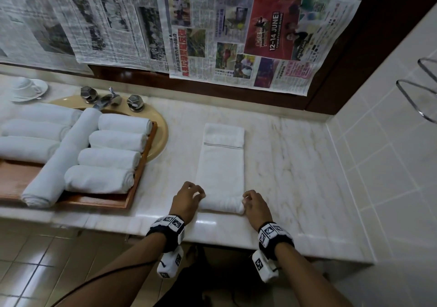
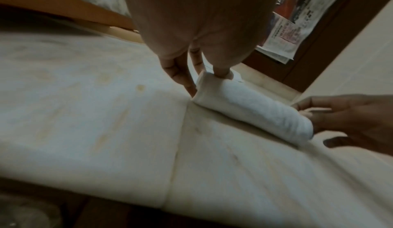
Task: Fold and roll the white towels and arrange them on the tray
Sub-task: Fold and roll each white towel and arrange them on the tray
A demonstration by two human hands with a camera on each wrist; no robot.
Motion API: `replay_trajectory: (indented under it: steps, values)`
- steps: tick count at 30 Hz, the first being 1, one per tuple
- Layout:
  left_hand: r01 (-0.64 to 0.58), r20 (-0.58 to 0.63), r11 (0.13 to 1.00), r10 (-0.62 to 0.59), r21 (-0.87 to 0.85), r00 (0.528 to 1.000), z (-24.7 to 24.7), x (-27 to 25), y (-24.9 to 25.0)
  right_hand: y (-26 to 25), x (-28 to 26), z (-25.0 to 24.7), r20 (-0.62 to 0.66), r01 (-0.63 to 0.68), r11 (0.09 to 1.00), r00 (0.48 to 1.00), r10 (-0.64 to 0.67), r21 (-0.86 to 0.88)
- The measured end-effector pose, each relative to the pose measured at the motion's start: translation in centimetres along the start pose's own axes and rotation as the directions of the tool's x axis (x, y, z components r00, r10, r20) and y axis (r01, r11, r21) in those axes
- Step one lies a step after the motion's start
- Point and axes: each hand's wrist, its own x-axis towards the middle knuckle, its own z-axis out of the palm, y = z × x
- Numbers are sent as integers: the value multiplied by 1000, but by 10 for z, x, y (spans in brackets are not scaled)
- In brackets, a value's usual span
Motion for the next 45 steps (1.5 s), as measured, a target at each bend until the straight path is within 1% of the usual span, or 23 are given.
replay_trajectory:
  steps: [2,3,4,6,8,10,11,13,14,16,19,22,25,27,28,30,32,33,35,36,38,41,45]
  values:
    - [-81,7,997,81,-21,997,0,-4,-7,0,-3,4,-74,59,997,996,-56,43]
    - [-127,42,992,128,-7,991,-1,-6,-11,0,-5,4,-109,114,992,988,-107,62]
    - [-169,95,985,166,31,982,-1,-8,-17,0,-6,5,-134,173,982,977,-163,70]
    - [-205,173,970,181,132,968,-1,-8,-25,0,-10,6,-162,270,962,952,-258,52]
    - [-206,161,952,172,225,972,-2,-4,-25,5,-14,11,-151,321,947,936,-319,-15]
    - [-214,160,940,175,266,971,-3,2,-21,15,-20,15,-84,346,933,931,-354,-100]
    - [-219,169,938,178,270,969,-3,4,-17,19,-21,16,-39,360,926,930,-366,-114]
    - [-220,195,927,166,302,967,-3,7,-9,20,-20,15,49,357,924,934,-354,-135]
    - [-208,212,917,141,339,967,-3,8,-6,17,-18,13,71,344,927,939,-337,-152]
    - [-170,244,904,75,393,967,-3,8,-2,10,-13,12,63,316,930,949,-310,-187]
    - [-123,266,916,18,383,964,-3,4,0,1,-10,9,68,291,942,957,-284,-168]
    - [-65,291,951,-27,302,956,-2,-5,-9,4,-13,4,121,275,956,957,-262,-101]
    - [-22,305,986,-31,167,952,-2,-17,-22,9,-22,0,102,209,976,971,-214,53]
    - [-20,292,998,1,63,956,-1,-24,-29,11,-27,0,89,162,979,981,-173,121]
    - [-11,281,999,2,30,960,-2,-27,-27,12,-29,1,85,158,978,982,-170,134]
    - [6,218,1000,-4,-8,976,-5,-31,-19,12,-30,2,77,168,977,981,-179,130]
    - [-68,137,997,62,36,989,-6,-34,-13,9,-32,2,65,156,983,985,-162,94]
    - [-124,107,986,112,112,988,-5,-36,-12,9,-33,1,59,145,986,987,-150,80]
    - [-227,87,937,211,266,974,-4,-43,-13,7,-37,1,48,114,991,992,-118,70]
    - [-252,85,918,237,306,968,-3,-46,-14,7,-38,1,41,95,992,994,-98,80]
    - [-268,109,906,246,327,963,-3,-53,-18,8,-38,1,22,62,992,998,-65,114]
    - [-292,159,884,250,365,955,-2,-57,-28,8,-31,0,36,24,991,999,-29,133]
    - [-238,179,884,179,402,967,1,-40,-22,0,-20,-2,33,-1,991,999,-3,135]
